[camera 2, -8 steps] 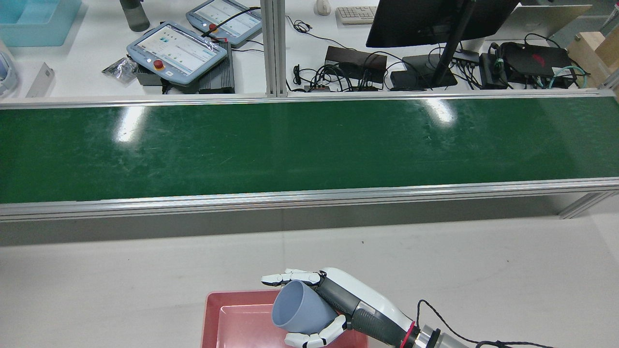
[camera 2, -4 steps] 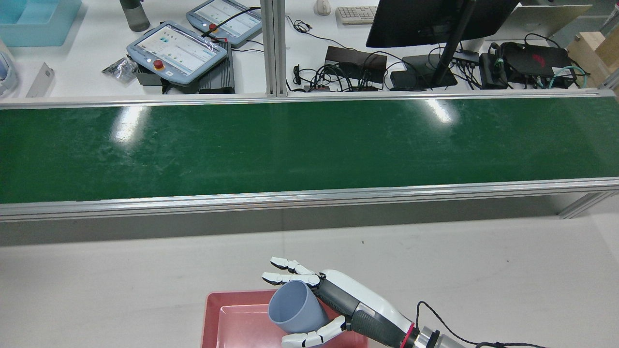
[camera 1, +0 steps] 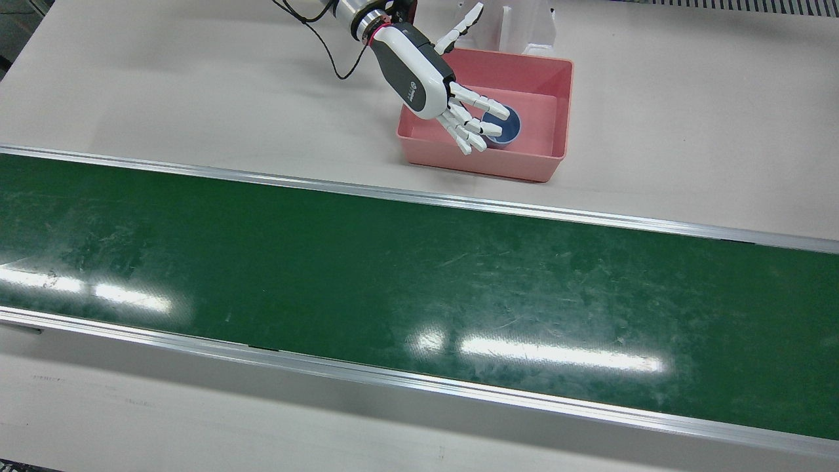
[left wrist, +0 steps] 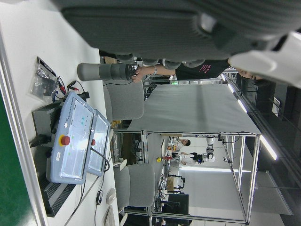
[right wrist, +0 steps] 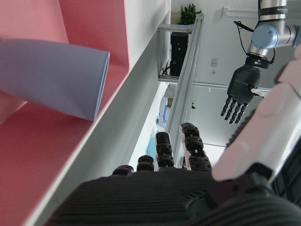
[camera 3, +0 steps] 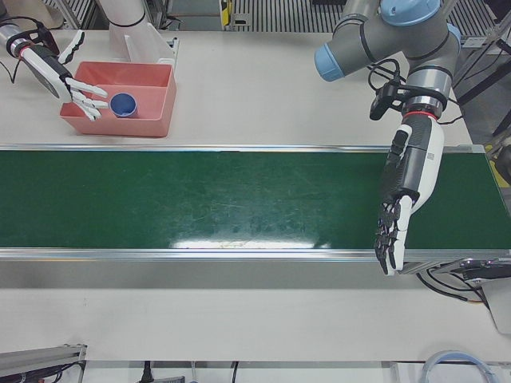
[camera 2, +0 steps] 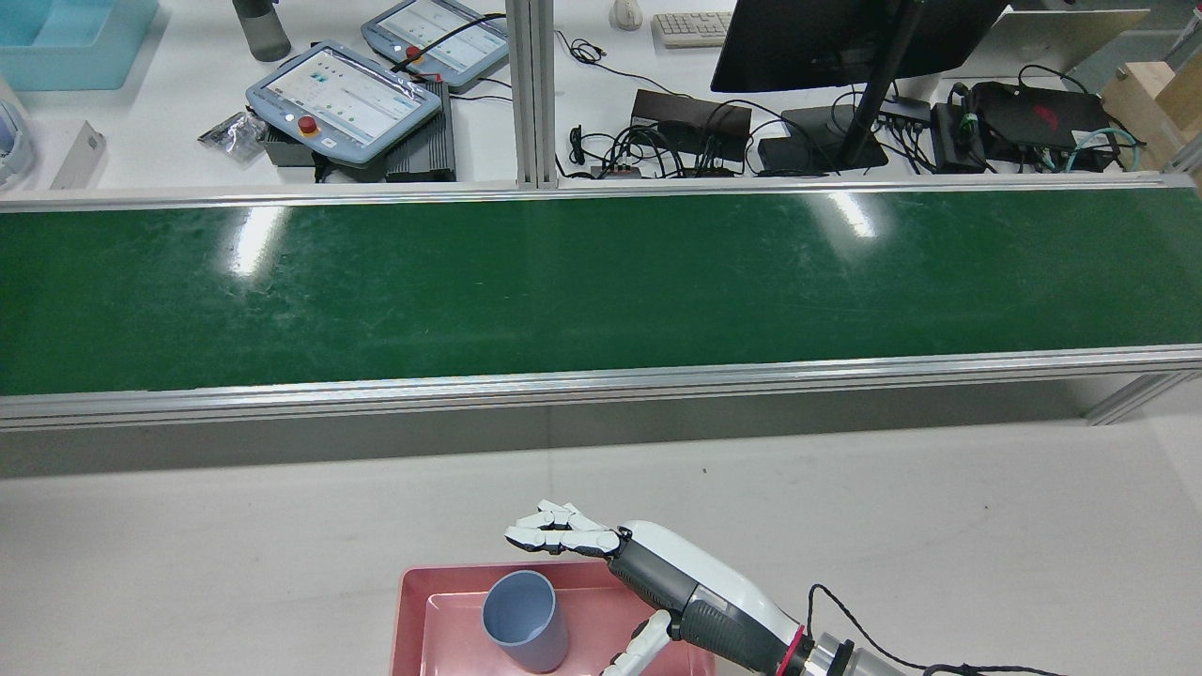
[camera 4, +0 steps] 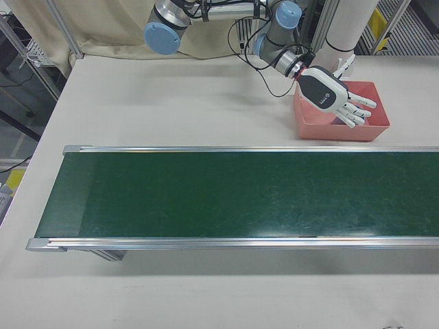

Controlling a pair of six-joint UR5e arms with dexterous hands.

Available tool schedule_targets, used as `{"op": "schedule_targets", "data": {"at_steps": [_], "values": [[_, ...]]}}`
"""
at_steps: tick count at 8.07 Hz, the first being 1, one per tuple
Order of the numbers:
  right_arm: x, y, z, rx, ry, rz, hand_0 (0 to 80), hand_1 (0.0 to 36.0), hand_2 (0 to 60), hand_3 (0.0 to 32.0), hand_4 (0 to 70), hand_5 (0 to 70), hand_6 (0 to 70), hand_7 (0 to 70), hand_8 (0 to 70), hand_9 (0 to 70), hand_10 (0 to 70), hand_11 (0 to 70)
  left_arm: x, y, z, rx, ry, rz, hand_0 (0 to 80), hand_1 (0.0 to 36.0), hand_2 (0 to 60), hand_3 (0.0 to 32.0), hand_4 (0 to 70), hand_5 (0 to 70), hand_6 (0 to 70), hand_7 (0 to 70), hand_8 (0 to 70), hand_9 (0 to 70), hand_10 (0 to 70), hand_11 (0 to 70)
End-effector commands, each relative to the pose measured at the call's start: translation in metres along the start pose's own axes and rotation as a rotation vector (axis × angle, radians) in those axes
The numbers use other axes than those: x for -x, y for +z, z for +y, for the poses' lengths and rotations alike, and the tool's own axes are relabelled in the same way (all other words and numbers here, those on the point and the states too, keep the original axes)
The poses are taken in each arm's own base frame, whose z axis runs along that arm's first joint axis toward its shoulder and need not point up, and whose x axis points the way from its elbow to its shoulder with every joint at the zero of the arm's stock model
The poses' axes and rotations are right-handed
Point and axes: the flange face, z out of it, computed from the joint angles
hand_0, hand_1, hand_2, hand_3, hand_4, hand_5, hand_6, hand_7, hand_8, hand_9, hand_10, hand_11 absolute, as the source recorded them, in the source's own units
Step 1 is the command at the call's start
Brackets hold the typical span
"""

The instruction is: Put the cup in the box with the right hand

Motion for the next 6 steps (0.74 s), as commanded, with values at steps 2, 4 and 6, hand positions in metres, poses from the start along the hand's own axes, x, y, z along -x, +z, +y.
{"op": "schedule_targets", "data": {"at_steps": [2, 4, 6], "values": [[0.129, 0.018, 0.021, 0.042, 0.106, -0.328, 40.1, 7.7, 1.2, 0.0, 0.0, 2.1, 6.0, 26.1, 2.2, 9.1, 0.0, 0.0, 0.000, 0.000, 0.000, 0.000, 0.000, 0.000, 0.0, 0.0, 0.0, 0.0, 0.0, 0.0, 0.0, 0.0, 0.0, 0.0, 0.0, 0.0], [0.214, 0.011, -0.017, -0.018, 0.028, -0.491, 40.4, 7.7, 7.2, 0.0, 0.0, 6.2, 30.2, 70.0, 33.9, 58.3, 12.2, 18.4, -0.001, 0.000, 0.000, 0.000, 0.000, 0.003, 0.0, 0.0, 0.0, 0.0, 0.0, 0.0, 0.0, 0.0, 0.0, 0.0, 0.0, 0.0], [0.303, -0.035, -0.086, -0.206, -0.148, -0.607, 39.2, 6.2, 7.4, 0.0, 1.0, 7.2, 33.8, 70.0, 43.6, 69.8, 17.7, 26.1, 0.000, 0.000, 0.000, 0.000, 0.000, 0.000, 0.0, 0.0, 0.0, 0.0, 0.0, 0.0, 0.0, 0.0, 0.0, 0.0, 0.0, 0.0]]}}
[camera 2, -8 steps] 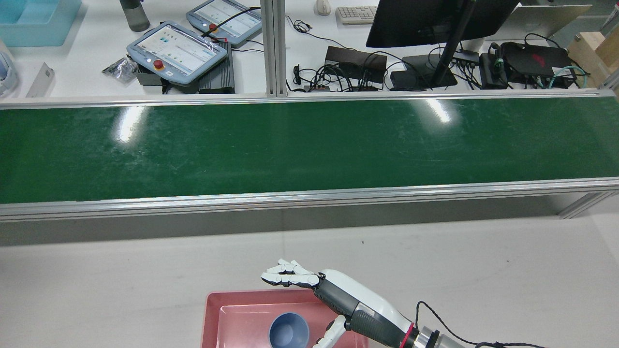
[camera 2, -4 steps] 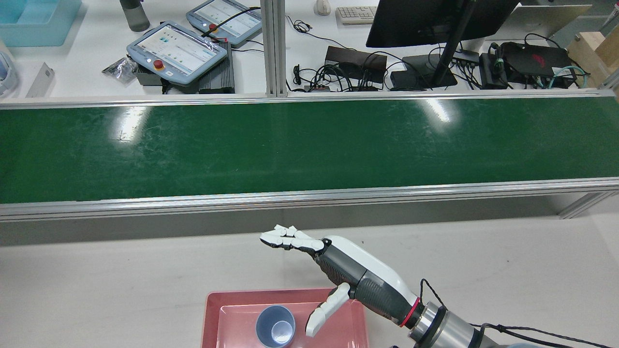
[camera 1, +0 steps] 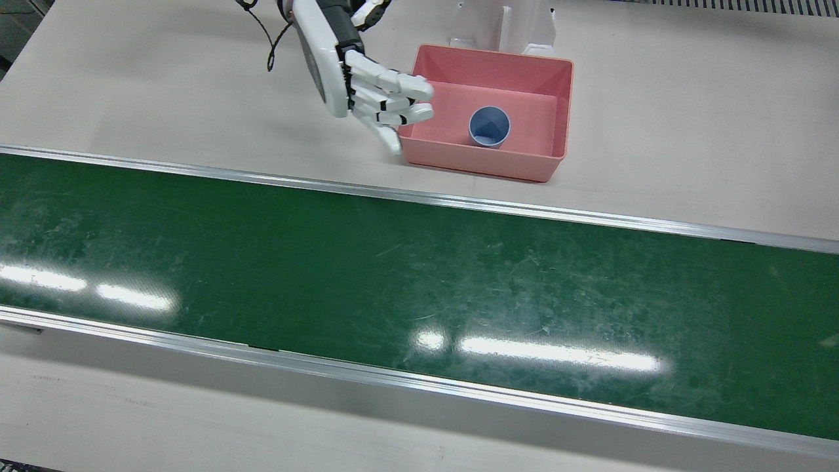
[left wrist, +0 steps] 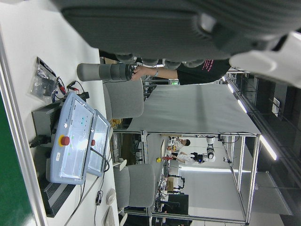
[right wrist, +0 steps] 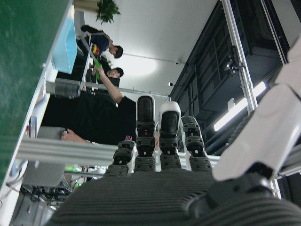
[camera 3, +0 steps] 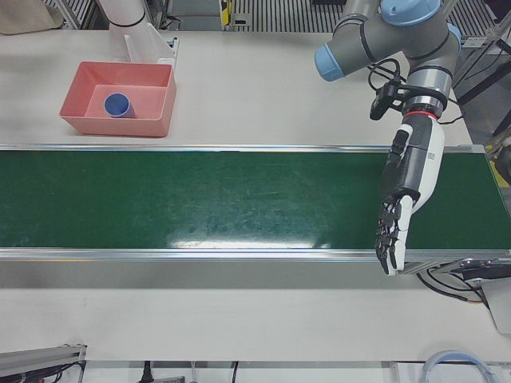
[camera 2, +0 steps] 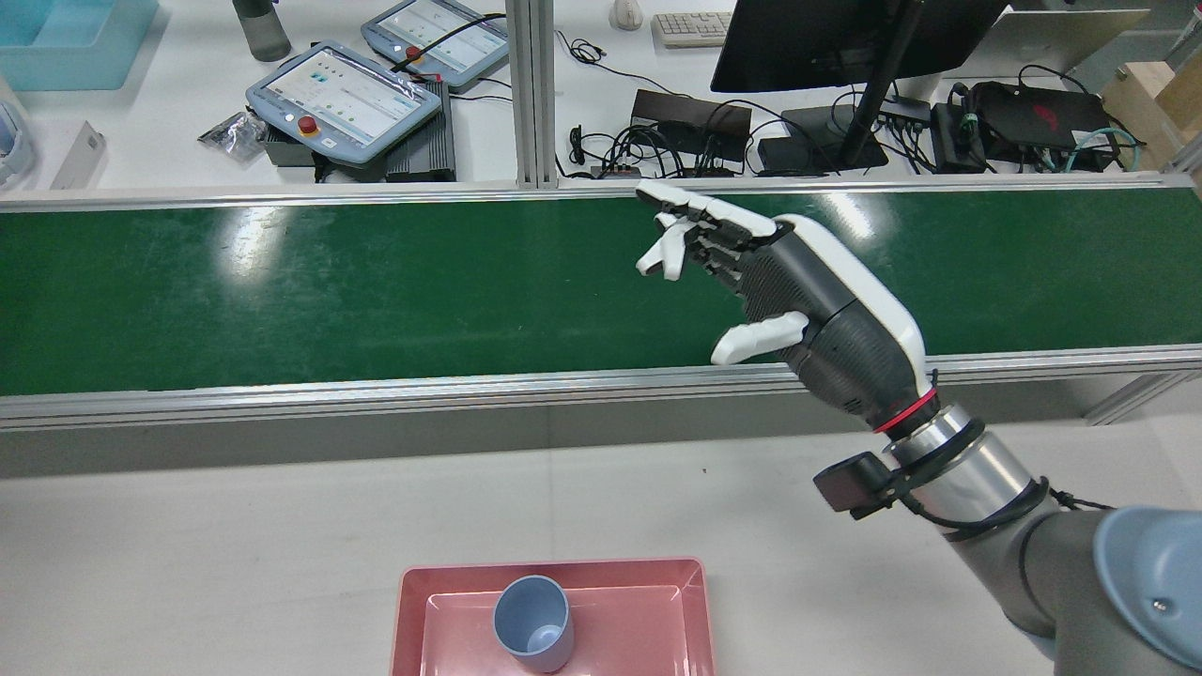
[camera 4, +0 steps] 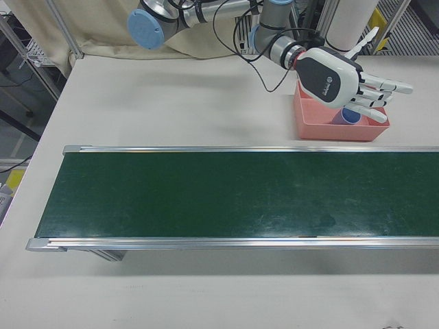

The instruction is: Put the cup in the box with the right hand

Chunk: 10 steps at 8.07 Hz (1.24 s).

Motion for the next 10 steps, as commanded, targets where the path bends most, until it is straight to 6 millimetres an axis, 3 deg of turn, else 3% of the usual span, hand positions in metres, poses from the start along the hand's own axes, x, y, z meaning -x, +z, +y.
{"op": "schedule_targets", "data": {"at_steps": [1, 2, 3, 4, 5, 7, 8, 9, 10], "values": [[0.127, -0.001, -0.093, -0.199, -0.244, -0.151, 39.8, 6.5, 7.1, 0.0, 2.4, 6.8, 33.4, 70.0, 41.6, 67.0, 16.1, 23.8, 0.000, 0.000, 0.000, 0.000, 0.000, -0.001, 0.0, 0.0, 0.0, 0.0, 0.0, 0.0, 0.0, 0.0, 0.0, 0.0, 0.0, 0.0], [0.131, -0.010, -0.145, -0.292, -0.229, -0.148, 40.0, 6.4, 7.0, 0.0, 4.6, 6.7, 33.3, 70.0, 41.2, 66.6, 15.9, 23.4, 0.000, 0.000, 0.000, 0.000, 0.000, 0.000, 0.0, 0.0, 0.0, 0.0, 0.0, 0.0, 0.0, 0.0, 0.0, 0.0, 0.0, 0.0], [0.148, -0.012, -0.193, -0.363, -0.249, -0.131, 40.4, 6.2, 6.5, 0.0, 6.9, 7.0, 33.8, 70.0, 42.9, 68.8, 18.2, 26.6, 0.000, 0.000, 0.000, 0.000, 0.000, 0.000, 0.0, 0.0, 0.0, 0.0, 0.0, 0.0, 0.0, 0.0, 0.0, 0.0, 0.0, 0.0], [0.173, -0.014, -0.220, -0.406, -0.284, -0.152, 40.5, 5.9, 5.4, 0.0, 6.4, 7.1, 34.0, 70.0, 43.3, 69.2, 19.0, 27.9, 0.000, 0.000, 0.000, 0.000, 0.000, -0.001, 0.0, 0.0, 0.0, 0.0, 0.0, 0.0, 0.0, 0.0, 0.0, 0.0, 0.0, 0.0], [0.190, -0.015, -0.234, -0.431, -0.302, -0.181, 40.6, 5.8, 4.1, 0.0, 5.9, 7.0, 33.9, 70.0, 42.8, 68.6, 18.7, 27.5, 0.000, 0.000, 0.000, 0.000, 0.000, 0.000, 0.0, 0.0, 0.0, 0.0, 0.0, 0.0, 0.0, 0.0, 0.0, 0.0, 0.0, 0.0], [0.194, -0.015, -0.240, -0.436, -0.297, -0.191, 41.0, 5.8, 0.7, 0.0, 1.4, 6.7, 32.2, 70.0, 39.2, 64.1, 16.0, 23.7, 0.000, 0.000, 0.000, 0.000, 0.000, -0.001, 0.0, 0.0, 0.0, 0.0, 0.0, 0.0, 0.0, 0.0, 0.0, 0.0, 0.0, 0.0], [0.192, -0.014, -0.239, -0.431, -0.287, -0.188, 41.3, 6.2, 0.4, 0.0, 0.8, 5.8, 26.0, 70.0, 31.7, 56.7, 12.3, 18.4, 0.000, 0.000, 0.000, 0.000, 0.000, -0.001, 0.0, 0.0, 0.0, 0.0, 0.0, 0.0, 0.0, 0.0, 0.0, 0.0, 0.0, 0.0], [0.190, -0.014, -0.237, -0.427, -0.284, -0.183, 41.9, 8.5, 3.6, 0.0, 0.0, 4.0, 14.4, 64.9, 13.9, 30.9, 5.2, 8.4, 0.000, 0.000, 0.000, 0.000, 0.000, -0.001, 0.0, 0.0, 0.0, 0.0, 0.0, 0.0, 0.0, 0.0, 0.0, 0.0, 0.0, 0.0], [0.189, -0.014, -0.237, -0.424, -0.280, -0.172, 42.6, 10.4, 6.8, 0.0, 0.0, 2.9, 7.0, 29.4, 1.9, 9.1, 1.2, 2.8, 0.000, 0.000, 0.000, 0.000, 0.000, 0.000, 0.0, 0.0, 0.0, 0.0, 0.0, 0.0, 0.0, 0.0, 0.0, 0.0, 0.0, 0.0]]}}
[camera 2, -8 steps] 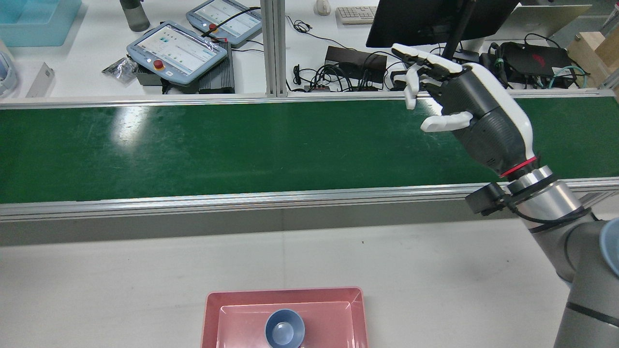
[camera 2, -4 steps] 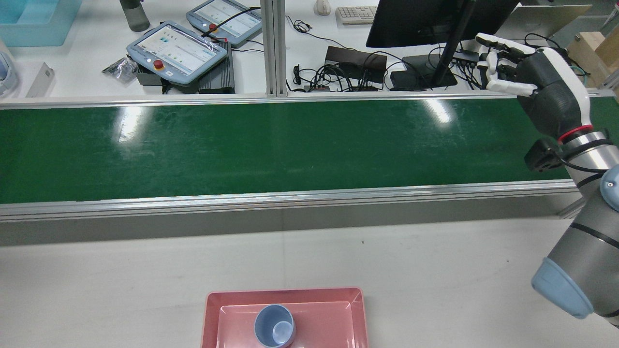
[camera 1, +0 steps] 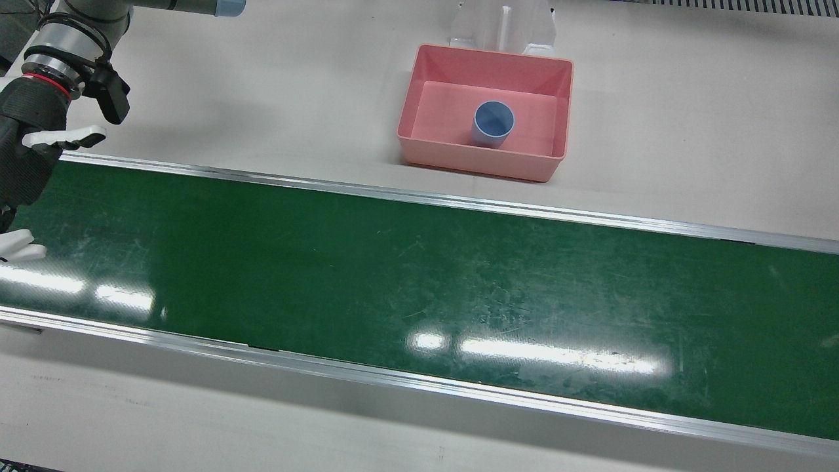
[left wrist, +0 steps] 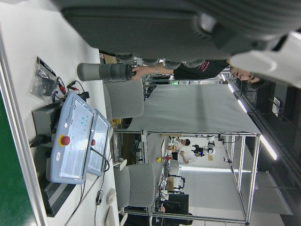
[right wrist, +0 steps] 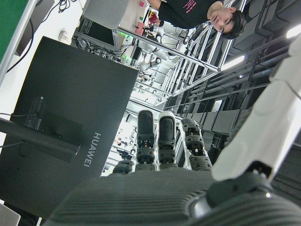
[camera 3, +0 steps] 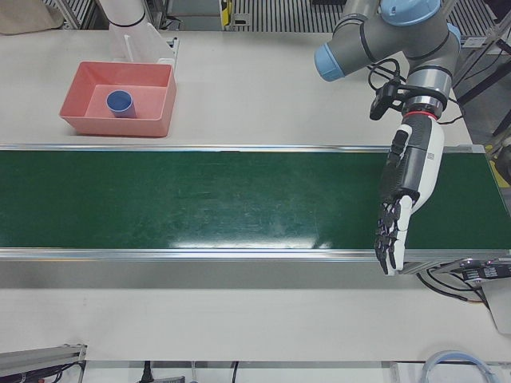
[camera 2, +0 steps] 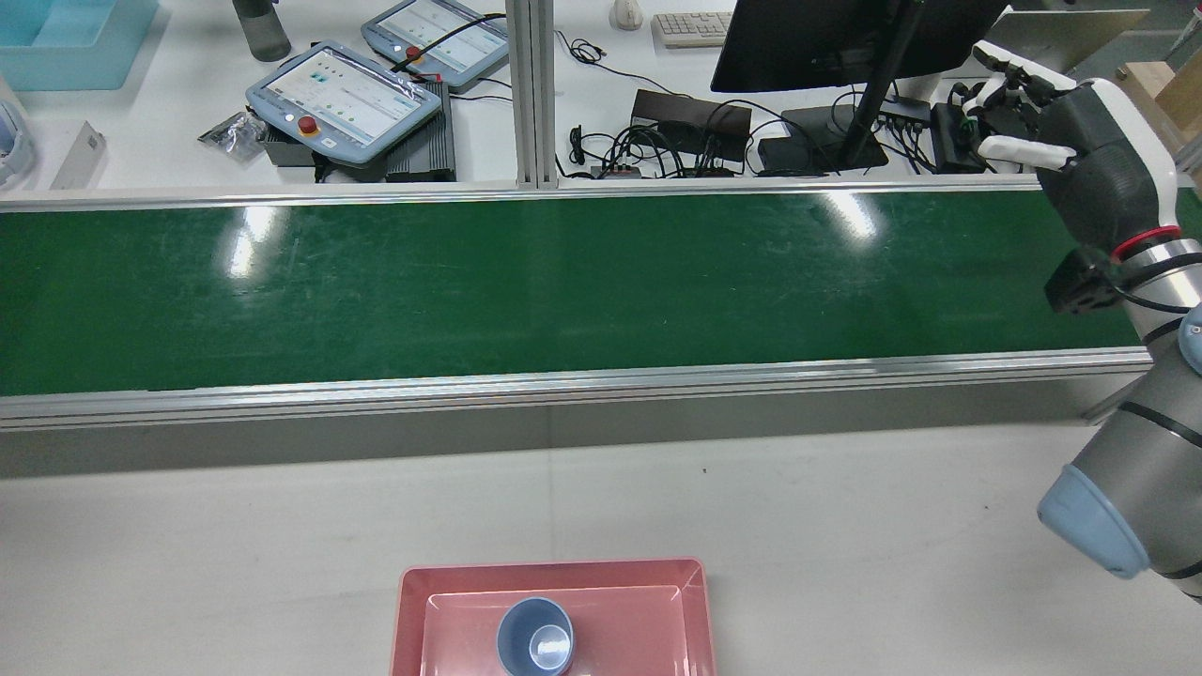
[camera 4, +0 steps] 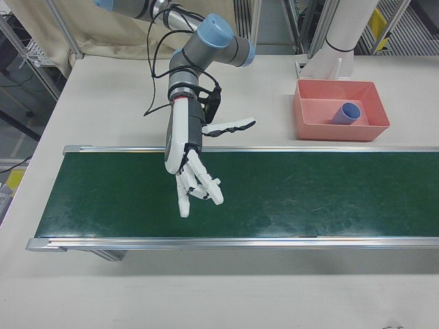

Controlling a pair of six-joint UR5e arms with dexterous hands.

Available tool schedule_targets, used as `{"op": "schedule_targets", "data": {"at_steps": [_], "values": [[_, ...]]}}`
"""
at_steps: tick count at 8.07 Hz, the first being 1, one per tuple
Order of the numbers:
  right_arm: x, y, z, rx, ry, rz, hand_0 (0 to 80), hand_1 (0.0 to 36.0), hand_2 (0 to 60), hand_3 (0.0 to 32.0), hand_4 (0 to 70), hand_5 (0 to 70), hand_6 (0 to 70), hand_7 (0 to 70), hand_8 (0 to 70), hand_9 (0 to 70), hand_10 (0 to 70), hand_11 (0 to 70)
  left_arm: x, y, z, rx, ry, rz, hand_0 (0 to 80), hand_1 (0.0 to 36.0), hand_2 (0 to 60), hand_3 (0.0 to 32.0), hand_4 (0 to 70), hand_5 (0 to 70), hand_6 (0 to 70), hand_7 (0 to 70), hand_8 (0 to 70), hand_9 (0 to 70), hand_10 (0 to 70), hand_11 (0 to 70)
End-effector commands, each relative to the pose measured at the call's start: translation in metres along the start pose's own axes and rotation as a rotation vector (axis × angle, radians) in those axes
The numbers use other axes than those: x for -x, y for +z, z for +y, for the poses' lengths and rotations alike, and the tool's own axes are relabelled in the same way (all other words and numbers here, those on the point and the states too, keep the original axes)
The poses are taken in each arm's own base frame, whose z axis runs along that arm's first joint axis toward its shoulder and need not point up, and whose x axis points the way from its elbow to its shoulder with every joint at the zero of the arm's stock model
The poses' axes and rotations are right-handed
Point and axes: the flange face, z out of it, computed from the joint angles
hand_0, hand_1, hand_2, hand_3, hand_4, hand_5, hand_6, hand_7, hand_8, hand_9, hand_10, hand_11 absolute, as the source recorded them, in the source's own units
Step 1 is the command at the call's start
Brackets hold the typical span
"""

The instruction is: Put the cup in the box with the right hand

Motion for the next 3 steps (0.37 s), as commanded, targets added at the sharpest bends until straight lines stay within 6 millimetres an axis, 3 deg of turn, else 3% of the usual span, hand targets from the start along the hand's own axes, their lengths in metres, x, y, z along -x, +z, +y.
{"op": "schedule_targets", "data": {"at_steps": [1, 2, 3], "values": [[-0.0016, -0.0004, 0.0014, 0.009, 0.012, 0.016, 43.1, 11.3, 8.8, 0.0, 0.2, 2.7, 3.2, 9.1, 0.0, 1.9, 0.3, 1.6, -0.0007, -0.0004, 0.0006, 0.000, 0.000, 0.001, 0.0, 0.0, 0.0, 0.0, 0.0, 0.0, 0.0, 0.0, 0.0, 0.0, 0.0, 0.0], [-0.0042, -0.0006, -0.0006, 0.004, 0.018, 0.022, 42.5, 10.1, 4.9, 0.0, 0.0, 2.4, 1.5, 1.0, 0.0, 0.7, 0.0, 0.5, -0.0007, -0.0004, 0.0006, 0.000, 0.000, 0.001, 0.0, 0.0, 0.0, 0.0, 0.0, 0.0, 0.0, 0.0, 0.0, 0.0, 0.0, 0.0], [-0.0019, -0.0033, -0.0065, -0.006, 0.019, 0.021, 41.7, 9.6, 3.5, 0.0, 0.0, 2.3, 0.8, 0.0, 0.0, 0.6, 0.0, 0.0, -0.0007, -0.0004, 0.0006, 0.000, 0.000, 0.001, 0.0, 0.0, 0.0, 0.0, 0.0, 0.0, 0.0, 0.0, 0.0, 0.0, 0.0, 0.0]]}}
